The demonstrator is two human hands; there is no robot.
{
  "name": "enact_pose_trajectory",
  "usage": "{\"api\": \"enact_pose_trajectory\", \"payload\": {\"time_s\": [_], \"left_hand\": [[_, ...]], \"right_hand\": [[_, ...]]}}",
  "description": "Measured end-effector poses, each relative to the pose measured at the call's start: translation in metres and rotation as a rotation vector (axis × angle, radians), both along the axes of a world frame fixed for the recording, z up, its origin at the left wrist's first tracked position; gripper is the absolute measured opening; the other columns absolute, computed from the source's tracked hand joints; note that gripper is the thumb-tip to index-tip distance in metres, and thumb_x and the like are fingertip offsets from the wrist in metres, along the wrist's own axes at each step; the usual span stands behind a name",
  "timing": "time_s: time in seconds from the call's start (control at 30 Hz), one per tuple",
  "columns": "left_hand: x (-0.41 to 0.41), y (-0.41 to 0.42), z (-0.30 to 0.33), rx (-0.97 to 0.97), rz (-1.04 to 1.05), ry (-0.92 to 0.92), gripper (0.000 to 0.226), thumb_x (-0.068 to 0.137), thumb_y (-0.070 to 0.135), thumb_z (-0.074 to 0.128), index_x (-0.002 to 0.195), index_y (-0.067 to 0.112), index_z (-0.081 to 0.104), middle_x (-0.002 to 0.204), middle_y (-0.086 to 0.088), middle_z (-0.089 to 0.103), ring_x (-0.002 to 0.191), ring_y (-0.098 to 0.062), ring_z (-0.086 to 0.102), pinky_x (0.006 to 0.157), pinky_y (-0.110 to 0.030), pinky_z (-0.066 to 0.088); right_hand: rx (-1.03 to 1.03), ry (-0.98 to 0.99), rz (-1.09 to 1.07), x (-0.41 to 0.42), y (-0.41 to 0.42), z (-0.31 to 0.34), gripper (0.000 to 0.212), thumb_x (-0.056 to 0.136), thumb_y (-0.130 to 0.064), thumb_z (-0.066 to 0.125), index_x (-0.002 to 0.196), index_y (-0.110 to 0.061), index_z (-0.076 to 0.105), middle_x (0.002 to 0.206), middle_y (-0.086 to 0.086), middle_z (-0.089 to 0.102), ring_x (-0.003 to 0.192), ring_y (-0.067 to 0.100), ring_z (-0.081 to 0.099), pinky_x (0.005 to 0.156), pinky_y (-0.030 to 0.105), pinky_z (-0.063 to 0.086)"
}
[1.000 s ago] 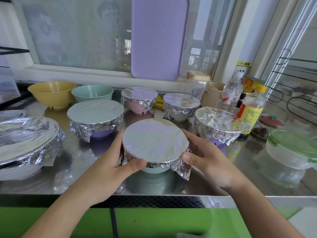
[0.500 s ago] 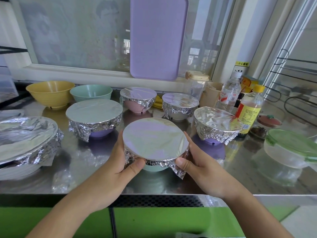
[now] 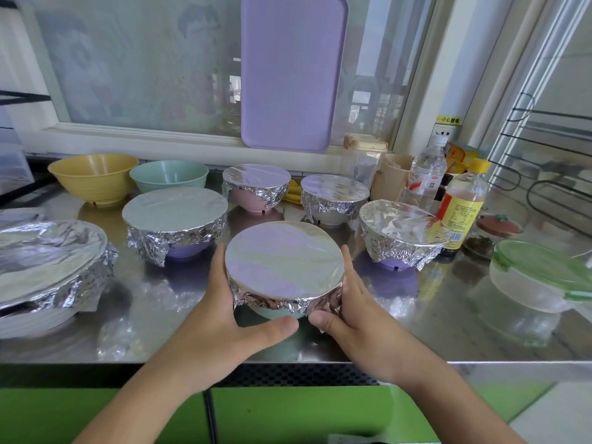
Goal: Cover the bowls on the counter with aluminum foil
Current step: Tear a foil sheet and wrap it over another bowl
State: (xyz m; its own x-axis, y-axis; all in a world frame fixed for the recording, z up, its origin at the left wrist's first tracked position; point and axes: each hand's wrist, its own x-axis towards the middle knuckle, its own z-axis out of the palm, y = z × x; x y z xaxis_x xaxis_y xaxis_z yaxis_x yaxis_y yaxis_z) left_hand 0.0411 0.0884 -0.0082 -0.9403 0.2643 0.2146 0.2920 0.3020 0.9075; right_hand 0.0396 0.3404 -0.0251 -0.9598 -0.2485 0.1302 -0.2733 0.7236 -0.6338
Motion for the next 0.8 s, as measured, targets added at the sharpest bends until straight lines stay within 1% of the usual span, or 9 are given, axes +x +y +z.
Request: {"api": "enact_pose_trajectory", "payload": {"time_s": [0.07,0.13,0.2,0.3,0.43,0.53,0.6,0.7,0.8], "left_hand": [[0.002,0.007,0.002,0.051,0.059,-0.004,0.132,0.055,0.069,0.09,0.153,0.059,0.002,0.126,0.062,0.038,0.119,0.038,0.032,0.089,0.006,0.031],[0.002,0.014,0.001,0.083,0.084,0.014,0.11,0.052,0.058,0.09,0.137,0.065,0.02,0.123,0.057,0.046,0.117,0.033,0.041,0.084,0.009,0.032],[0.003,0.018,0.0,0.103,0.117,0.015,0.097,0.051,0.057,0.09,0.125,0.066,0.028,0.122,0.055,0.048,0.116,0.03,0.044,0.082,0.009,0.033],[0.003,0.022,0.0,0.141,0.135,0.035,0.093,0.051,0.055,0.09,0.123,0.062,0.033,0.12,0.053,0.05,0.115,0.027,0.047,0.081,0.008,0.034],[0.004,0.023,0.0,0.162,0.145,0.041,0.095,0.049,0.054,0.091,0.125,0.059,0.032,0.121,0.052,0.051,0.114,0.027,0.048,0.081,0.007,0.035],[0.004,0.022,0.0,0.171,0.148,0.039,0.1,0.049,0.052,0.091,0.128,0.057,0.03,0.118,0.055,0.049,0.113,0.029,0.047,0.081,0.008,0.034],[0.004,0.022,0.0,0.173,0.147,0.034,0.099,0.05,0.051,0.091,0.128,0.057,0.03,0.118,0.056,0.049,0.113,0.03,0.046,0.081,0.008,0.034],[0.004,0.023,0.0,0.177,0.144,0.029,0.1,0.05,0.053,0.09,0.129,0.057,0.029,0.119,0.056,0.048,0.114,0.029,0.046,0.081,0.008,0.035],[0.004,0.021,-0.001,0.192,0.147,0.03,0.106,0.05,0.051,0.091,0.136,0.053,0.028,0.121,0.055,0.048,0.115,0.029,0.047,0.081,0.007,0.035]], "right_hand": [[0.053,0.033,-0.048,0.003,-0.006,0.001,0.112,0.104,-0.046,0.06,0.157,-0.029,-0.037,0.162,-0.034,-0.011,0.132,-0.036,-0.005,0.104,-0.005,0.009],[0.075,0.064,-0.088,0.007,-0.014,0.002,0.115,0.103,-0.05,0.059,0.154,-0.029,-0.041,0.171,-0.021,-0.008,0.148,-0.013,0.01,0.11,0.01,0.02],[0.085,0.083,-0.111,0.01,-0.022,0.002,0.115,0.103,-0.054,0.058,0.153,-0.028,-0.043,0.174,-0.016,-0.011,0.155,0.004,0.014,0.114,0.016,0.024],[0.091,0.101,-0.119,0.013,-0.027,0.0,0.108,0.103,-0.058,0.052,0.16,-0.023,-0.033,0.173,-0.014,-0.02,0.157,0.008,0.004,0.118,0.017,0.018],[0.204,0.153,-0.139,0.015,-0.031,-0.007,0.092,0.108,-0.053,0.04,0.164,-0.016,-0.024,0.175,-0.001,-0.015,0.162,0.017,0.0,0.131,0.035,0.016],[0.462,0.157,-0.195,0.017,-0.036,-0.016,0.083,0.103,-0.056,0.008,0.165,-0.005,-0.016,0.174,0.016,-0.018,0.162,0.029,-0.014,0.132,0.042,0.007],[0.6,0.123,-0.224,0.017,-0.04,-0.019,0.089,0.093,-0.053,-0.012,0.164,0.0,-0.011,0.17,0.026,-0.024,0.16,0.038,-0.02,0.131,0.048,0.002],[0.557,0.073,-0.3,0.024,-0.048,-0.013,0.094,0.086,-0.054,-0.015,0.159,0.004,-0.023,0.17,0.026,-0.023,0.16,0.037,-0.019,0.132,0.046,-0.003],[0.536,0.051,-0.269,0.028,-0.048,-0.004,0.094,0.091,-0.061,-0.007,0.159,0.0,-0.027,0.172,0.019,-0.021,0.16,0.03,-0.022,0.131,0.041,-0.01]]}}
